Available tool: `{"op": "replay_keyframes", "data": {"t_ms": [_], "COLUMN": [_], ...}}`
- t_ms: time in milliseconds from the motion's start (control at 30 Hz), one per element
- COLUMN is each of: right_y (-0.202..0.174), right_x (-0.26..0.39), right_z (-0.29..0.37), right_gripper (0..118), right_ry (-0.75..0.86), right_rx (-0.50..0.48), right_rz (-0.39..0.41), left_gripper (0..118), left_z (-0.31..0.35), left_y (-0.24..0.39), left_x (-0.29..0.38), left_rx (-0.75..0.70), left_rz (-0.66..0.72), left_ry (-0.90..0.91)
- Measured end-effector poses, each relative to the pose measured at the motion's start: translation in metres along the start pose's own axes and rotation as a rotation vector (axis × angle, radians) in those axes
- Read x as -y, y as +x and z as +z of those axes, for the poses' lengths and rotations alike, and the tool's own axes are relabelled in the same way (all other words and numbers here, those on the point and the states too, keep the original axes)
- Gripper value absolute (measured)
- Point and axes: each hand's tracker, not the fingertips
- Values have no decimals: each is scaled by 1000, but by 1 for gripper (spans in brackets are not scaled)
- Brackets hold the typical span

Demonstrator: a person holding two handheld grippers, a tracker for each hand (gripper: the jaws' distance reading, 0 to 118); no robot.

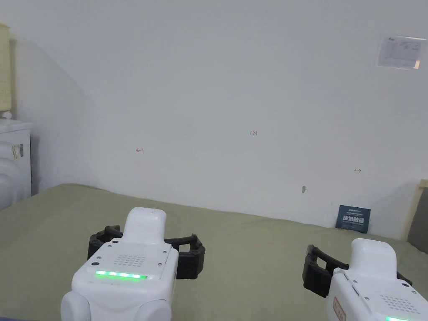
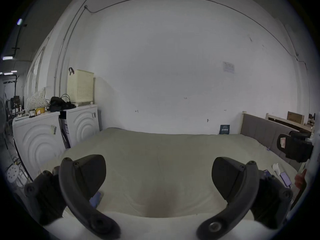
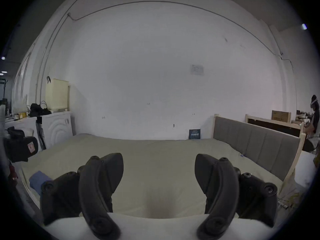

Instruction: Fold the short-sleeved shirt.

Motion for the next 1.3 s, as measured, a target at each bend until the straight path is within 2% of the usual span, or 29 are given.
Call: {"op": "replay_keyframes", "data": {"t_ms": [67, 100, 200, 267, 333, 433, 500, 667, 900, 1300], "right_y": [-2, -2, -3, -6, -4, -1, -1, -1, 1, 14], "right_x": [2, 2, -3, -4, -5, -12, -14, -13, -11, -17], "right_z": [0, 2, 3, 7, 10, 6, 4, 7, 10, 8], "right_gripper": [90, 90, 90, 90, 90, 90, 90, 90, 90, 90], "right_ry": [29, 35, 9, 38, 79, 42, 14, 45, -7, -41], "right_rx": [30, 27, 7, 40, 31, 7, 1, 27, 69, 41], "right_rz": [51, 52, -20, -25, -11, -23, -2, 30, 17, -30], "left_gripper": [118, 118, 118, 118, 118, 118, 118, 118, 118, 118], "left_z": [-1, -1, -3, -5, -6, -6, -6, -5, -6, -9], "left_y": [-2, -3, -5, -4, -3, 0, 2, 2, 1, 2], "left_x": [0, -1, -1, -1, 1, 3, 2, -1, -3, 1], "left_rx": [6, 9, 12, 13, 37, 39, 37, 31, 24, 19], "left_rz": [0, 2, 13, 22, 23, 10, 6, 8, -2, -24], "left_ry": [1, -1, -14, -21, -43, -49, -46, -34, -34, -61]}}
